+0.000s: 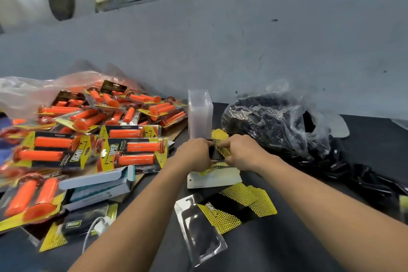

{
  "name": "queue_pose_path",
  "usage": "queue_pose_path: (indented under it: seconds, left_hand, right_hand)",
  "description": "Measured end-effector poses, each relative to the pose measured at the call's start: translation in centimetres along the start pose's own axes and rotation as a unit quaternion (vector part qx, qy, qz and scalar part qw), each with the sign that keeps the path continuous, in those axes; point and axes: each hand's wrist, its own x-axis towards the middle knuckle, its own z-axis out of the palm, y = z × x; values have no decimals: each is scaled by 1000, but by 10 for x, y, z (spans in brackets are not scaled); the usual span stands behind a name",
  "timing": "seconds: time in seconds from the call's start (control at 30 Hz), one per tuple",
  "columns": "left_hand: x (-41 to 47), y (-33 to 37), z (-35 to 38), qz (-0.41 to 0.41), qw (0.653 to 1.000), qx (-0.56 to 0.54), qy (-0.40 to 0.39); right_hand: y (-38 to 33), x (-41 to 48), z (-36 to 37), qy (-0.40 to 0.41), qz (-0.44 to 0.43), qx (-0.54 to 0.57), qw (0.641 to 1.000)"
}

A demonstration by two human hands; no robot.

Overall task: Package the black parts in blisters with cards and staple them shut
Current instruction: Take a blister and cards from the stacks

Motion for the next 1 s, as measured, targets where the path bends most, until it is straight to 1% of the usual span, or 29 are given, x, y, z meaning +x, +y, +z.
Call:
queue_pose_path:
  seconds: [0.03,0.07,0.1,0.13,0.17,0.2,0.23,0.3,0.33,0.37,0.4,0.47,0.53,0.57,0.63,0.73,0.83,0.9,1.0]
  left_hand:
    - [1,-1,-6,5,999,-28,-24]
    - [1,-1,-13,4,997,-70,-26]
    - [2,-1,-20,-3,993,-122,7]
    - [4,-1,-29,-20,981,-179,75]
    - [6,-2,-38,-45,960,-228,157]
    - [10,-3,-48,-65,935,-262,231]
    - [14,-4,-58,-76,915,-282,279]
    - [27,-8,-76,-87,891,-305,324]
    - [34,-12,-82,-96,885,-318,327]
    - [40,-16,-87,-109,886,-322,315]
    - [47,-21,-90,-120,895,-313,294]
    - [61,-29,-92,-129,920,-279,243]
    - [73,-35,-88,-132,930,-261,222]
    - [77,-38,-87,-138,933,-245,225]
    - [80,-38,-84,-152,937,-195,246]
    - [79,-34,-85,-171,936,-124,283]
    - [79,-31,-88,-178,932,-72,306]
    - [78,-30,-89,-190,928,-76,312]
    - [74,-30,-91,-232,905,-147,325]
  right_hand:
    - [-1,1,-2,-5,0,6,1000]
    - [-2,1,-4,-15,-1,6,1000]
    - [-4,1,-6,-31,-1,1,1000]
    - [-5,1,-7,-49,-1,-2,999]
    - [-6,1,-8,-57,0,5,998]
    - [-5,3,-11,-45,6,35,998]
    - [-5,5,-15,-12,18,79,997]
    - [-6,16,-26,92,35,157,983]
    - [-8,24,-31,131,47,191,972]
    - [-10,33,-36,155,62,225,960]
    - [-13,45,-42,171,81,250,949]
    - [-19,69,-52,186,115,286,933]
    - [-25,92,-58,169,141,317,922]
    - [-28,101,-58,154,146,315,925]
    - [-30,112,-54,138,140,276,941]
    - [-29,121,-46,165,115,234,951]
    - [-33,123,-45,205,81,168,961]
    - [-37,121,-48,225,66,134,963]
    - [-41,113,-51,252,63,105,960]
